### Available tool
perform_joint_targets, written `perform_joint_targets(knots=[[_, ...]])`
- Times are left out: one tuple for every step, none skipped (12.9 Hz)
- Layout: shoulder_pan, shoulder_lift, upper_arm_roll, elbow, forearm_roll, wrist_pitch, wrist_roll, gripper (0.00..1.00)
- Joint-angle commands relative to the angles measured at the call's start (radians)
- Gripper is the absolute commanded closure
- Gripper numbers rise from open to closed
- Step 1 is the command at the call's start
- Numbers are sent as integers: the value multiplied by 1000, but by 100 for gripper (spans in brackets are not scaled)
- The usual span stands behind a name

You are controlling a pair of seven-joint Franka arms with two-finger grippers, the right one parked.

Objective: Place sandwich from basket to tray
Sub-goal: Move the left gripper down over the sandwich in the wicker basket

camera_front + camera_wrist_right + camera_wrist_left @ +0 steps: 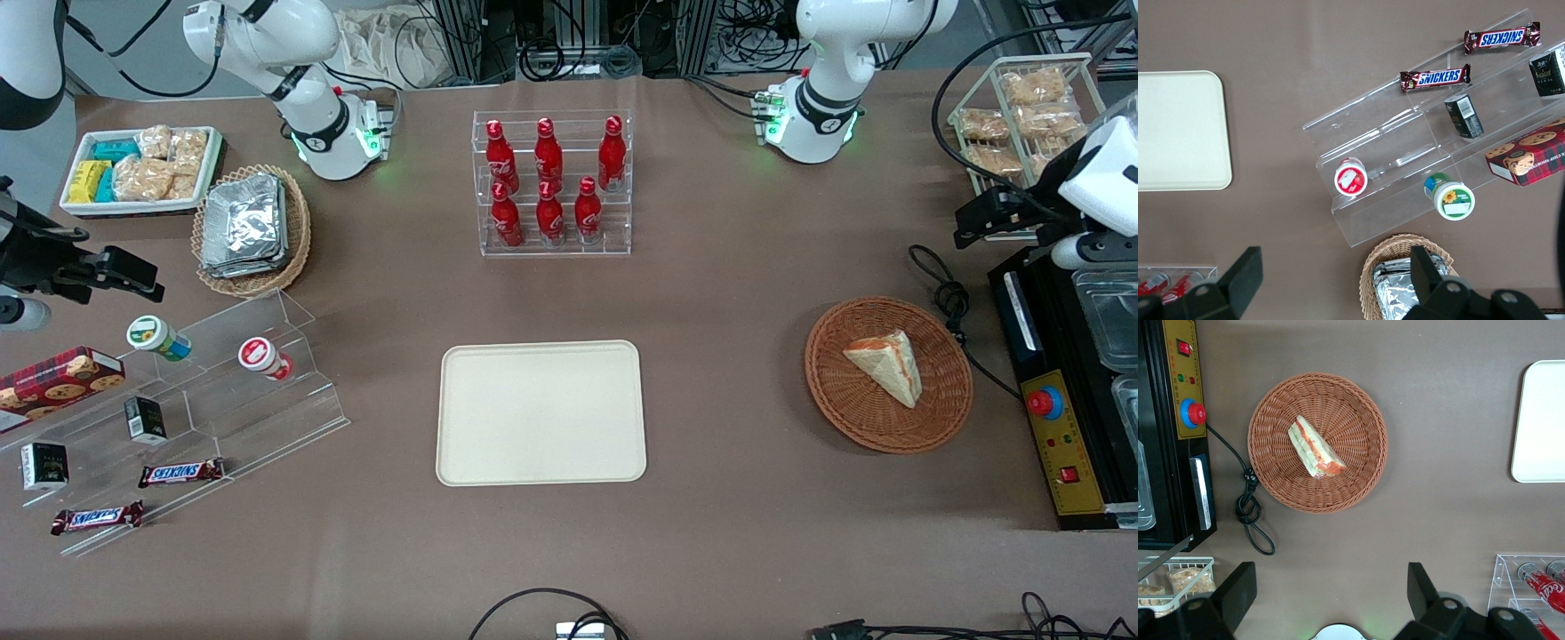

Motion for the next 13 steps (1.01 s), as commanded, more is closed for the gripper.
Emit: perform_joint_targets(knots=[[-6,20,-5,31,18,-10,-16,0],[-6,23,-5,31,21,-10,-18,0],[-6,32,-5,31,29,-10,-30,0],[-6,35,-5,25,55,-10,-44,0],[-6,41,-3,7,82,-16,-71,0],[-3,37,-3,-25,86,-7,-114,0],[2,38,-2,-48,86,10,-148,0],[5,32,1,-94,84,44,-180,0],[8,22,4,-151,81,97,-229,0],[8,9,12,-208,78,159,-278,0],[8,2,26,-269,73,223,-323,0],[8,-7,38,-327,70,292,-358,0],[8,-8,52,-384,69,366,-387,0]])
